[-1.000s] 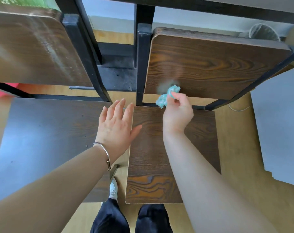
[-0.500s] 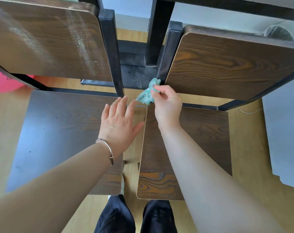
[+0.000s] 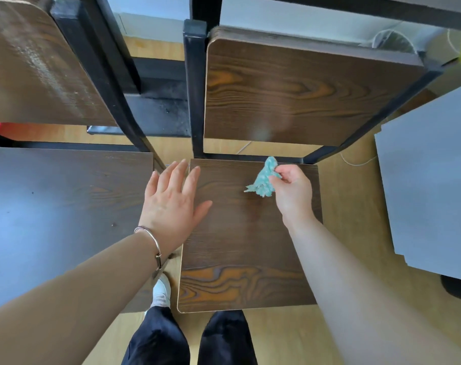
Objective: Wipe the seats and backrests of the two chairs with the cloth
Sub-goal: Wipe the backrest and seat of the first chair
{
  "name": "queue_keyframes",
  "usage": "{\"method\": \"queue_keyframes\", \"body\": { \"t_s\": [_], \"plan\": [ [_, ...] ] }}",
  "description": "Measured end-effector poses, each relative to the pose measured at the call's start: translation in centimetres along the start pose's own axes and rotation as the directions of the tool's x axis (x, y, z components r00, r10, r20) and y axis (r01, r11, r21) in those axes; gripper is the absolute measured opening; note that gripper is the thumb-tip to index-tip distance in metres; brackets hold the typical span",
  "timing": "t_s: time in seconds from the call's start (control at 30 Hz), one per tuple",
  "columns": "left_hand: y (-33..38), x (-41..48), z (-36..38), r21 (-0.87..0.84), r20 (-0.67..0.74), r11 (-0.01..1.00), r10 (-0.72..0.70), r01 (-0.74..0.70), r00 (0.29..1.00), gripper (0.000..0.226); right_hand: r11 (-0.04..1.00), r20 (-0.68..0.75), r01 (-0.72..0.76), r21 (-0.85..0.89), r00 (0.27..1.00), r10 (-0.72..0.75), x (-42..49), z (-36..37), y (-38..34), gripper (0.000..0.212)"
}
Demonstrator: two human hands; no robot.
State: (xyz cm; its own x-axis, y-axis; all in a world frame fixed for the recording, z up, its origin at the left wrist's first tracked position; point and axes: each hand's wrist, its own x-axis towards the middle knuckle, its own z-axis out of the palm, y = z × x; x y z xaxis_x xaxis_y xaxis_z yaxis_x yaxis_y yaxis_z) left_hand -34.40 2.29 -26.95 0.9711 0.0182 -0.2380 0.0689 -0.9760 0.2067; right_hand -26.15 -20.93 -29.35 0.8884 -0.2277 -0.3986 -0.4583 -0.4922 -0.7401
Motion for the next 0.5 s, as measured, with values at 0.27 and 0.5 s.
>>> {"method": "queue_keyframes", "body": {
  "t_s": [0.27,0.5],
  "plan": [
    [4.7,1.5,1.9,0.02,0.021,0.999,0.045,-0.046,0.999,0.073,0.809,0.015,0.245,-0.534,0.96,-0.281,2.6,-4.7,6.0,0.016],
    [6.5,2.3,2.7,0.029,0.044,0.998,0.06,-0.061,0.997,0.072,0.974,-0.066,-0.033,-0.224,0.998,0.019,2.6,-4.9,9.1,0.01]
  ]
}}
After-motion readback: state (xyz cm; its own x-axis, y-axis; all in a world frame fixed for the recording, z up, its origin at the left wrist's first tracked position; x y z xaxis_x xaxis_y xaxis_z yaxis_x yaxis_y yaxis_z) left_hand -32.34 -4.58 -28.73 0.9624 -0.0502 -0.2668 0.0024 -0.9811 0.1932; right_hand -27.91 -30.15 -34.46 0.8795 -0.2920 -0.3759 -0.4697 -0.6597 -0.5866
